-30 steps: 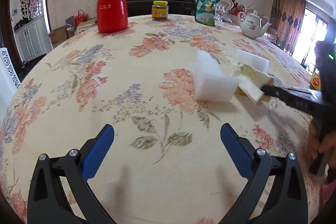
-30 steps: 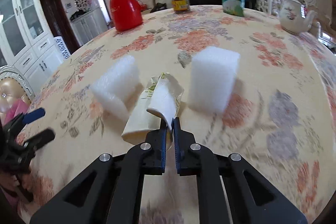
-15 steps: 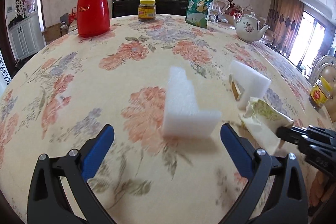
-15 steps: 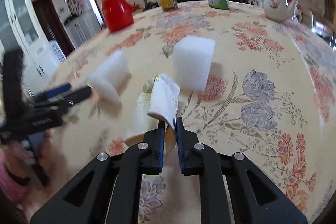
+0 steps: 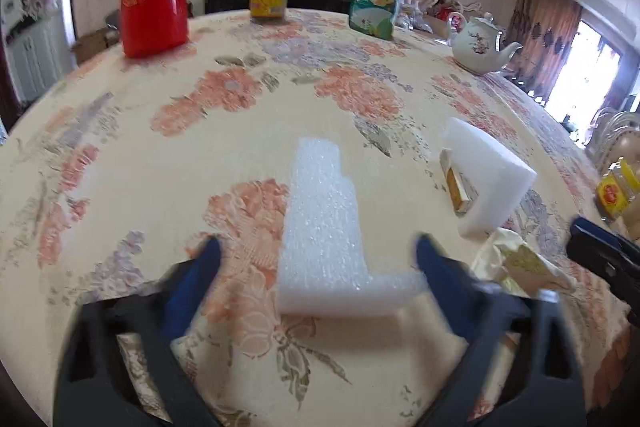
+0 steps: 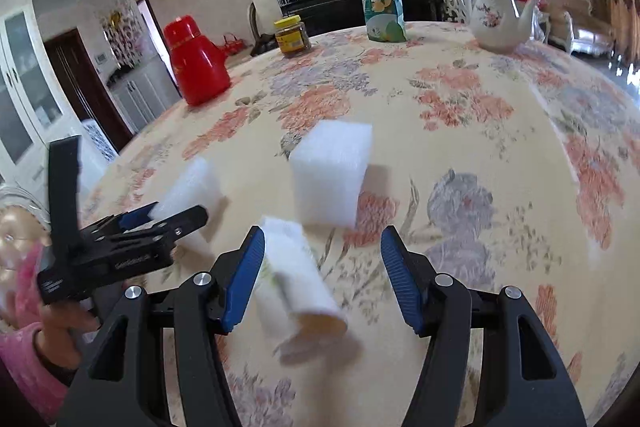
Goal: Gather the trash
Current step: 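Grasp the L-shaped white foam with the left tool while the right tool grasps a white foam cube, then carry the L-shaped foam and foam cube to the pink bin with both tools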
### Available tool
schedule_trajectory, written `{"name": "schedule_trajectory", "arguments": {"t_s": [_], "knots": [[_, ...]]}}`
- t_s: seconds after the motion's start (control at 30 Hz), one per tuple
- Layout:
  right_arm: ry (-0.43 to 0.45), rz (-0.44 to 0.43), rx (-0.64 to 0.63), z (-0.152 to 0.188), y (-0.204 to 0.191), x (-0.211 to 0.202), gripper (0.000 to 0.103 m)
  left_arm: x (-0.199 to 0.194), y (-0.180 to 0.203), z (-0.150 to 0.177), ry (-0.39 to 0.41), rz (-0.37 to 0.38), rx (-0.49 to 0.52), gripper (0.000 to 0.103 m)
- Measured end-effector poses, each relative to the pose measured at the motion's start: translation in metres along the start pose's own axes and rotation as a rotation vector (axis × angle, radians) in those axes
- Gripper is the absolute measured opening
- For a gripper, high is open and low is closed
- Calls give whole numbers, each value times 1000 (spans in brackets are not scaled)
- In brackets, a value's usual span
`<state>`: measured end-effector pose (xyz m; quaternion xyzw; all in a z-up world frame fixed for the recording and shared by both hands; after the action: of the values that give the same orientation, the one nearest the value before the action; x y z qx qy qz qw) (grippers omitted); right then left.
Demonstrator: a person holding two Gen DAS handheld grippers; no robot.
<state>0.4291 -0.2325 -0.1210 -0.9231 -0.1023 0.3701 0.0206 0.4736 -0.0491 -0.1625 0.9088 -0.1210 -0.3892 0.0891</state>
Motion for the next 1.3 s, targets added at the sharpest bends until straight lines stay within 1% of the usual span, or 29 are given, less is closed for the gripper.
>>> {"name": "schedule_trajectory", "arguments": {"t_s": [0.03, 0.13, 0.23, 0.3, 0.33, 0.37, 0.4, 0.43, 0.5, 0.6, 0.67, 0.73, 0.8, 0.93, 1.07, 1.2, 1.3], "knots": [[0, 21, -7, -4, 0, 5, 59, 1, 1, 2, -15, -3, 18, 58], [-17, 33, 7, -17, -3, 26, 59, -6, 2, 1, 8, 10, 40, 56], [-32, 75, -9, -28, -12, 48, 68, -15, -4, -3, 49, -9, 43, 56], [-44, 118, -16, -33, -14, 61, 68, -17, -6, -3, 56, 2, 35, 56], [-49, 134, -18, -34, -13, 64, 66, -18, -8, -3, 59, 10, 26, 56], [-55, 147, -18, -34, -12, 68, 53, -19, -9, -3, 61, 11, 24, 56], [-55, 144, -5, -34, -9, 68, 50, -19, -9, -4, 63, 14, 22, 56], [-51, 142, 11, -33, -7, 65, 50, -20, -10, -4, 66, 17, 21, 56], [-8, 144, 27, -34, -1, 53, 49, -21, -9, -5, 75, 17, 22, 56], [44, 170, 31, -33, 12, 29, 49, -25, -7, -7, 92, 15, 29, 56], [64, 187, 54, -31, 24, 14, 49, -27, -5, -8, 98, 14, 36, 56], [74, 176, 86, -27, 34, -2, 49, -34, -1, -7, 106, 18, 37, 56], [80, 161, 93, -24, 36, -15, 49, -43, 4, -6, 115, 20, 47, 56], [93, 135, 59, -11, 23, -47, 49, -67, 9, 6, 128, 11, 66, 56], [98, 94, 57, 9, 6, -71, 49, -104, 8, 25, 152, 7, 70, 56], [105, 58, 40, 30, -20, -92, 49, -144, 6, 45, 182, 1, 72, 57], [122, 55, 1, 46, -46, -109, 49, -174, 8, 64, 208, -6, 88, 57]]}}
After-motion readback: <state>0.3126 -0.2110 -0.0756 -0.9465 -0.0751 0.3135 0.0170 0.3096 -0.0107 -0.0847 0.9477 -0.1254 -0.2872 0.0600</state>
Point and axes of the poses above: each gripper's, at about its wrist camera, not at the fingertips, and x roughly the way its jaws point, y to its right, z to its underside, the point moved 10 cm from there along x, roughly the way its jaws point, and after that the axes turned 9 degrees about z, right-handed, at the moved point
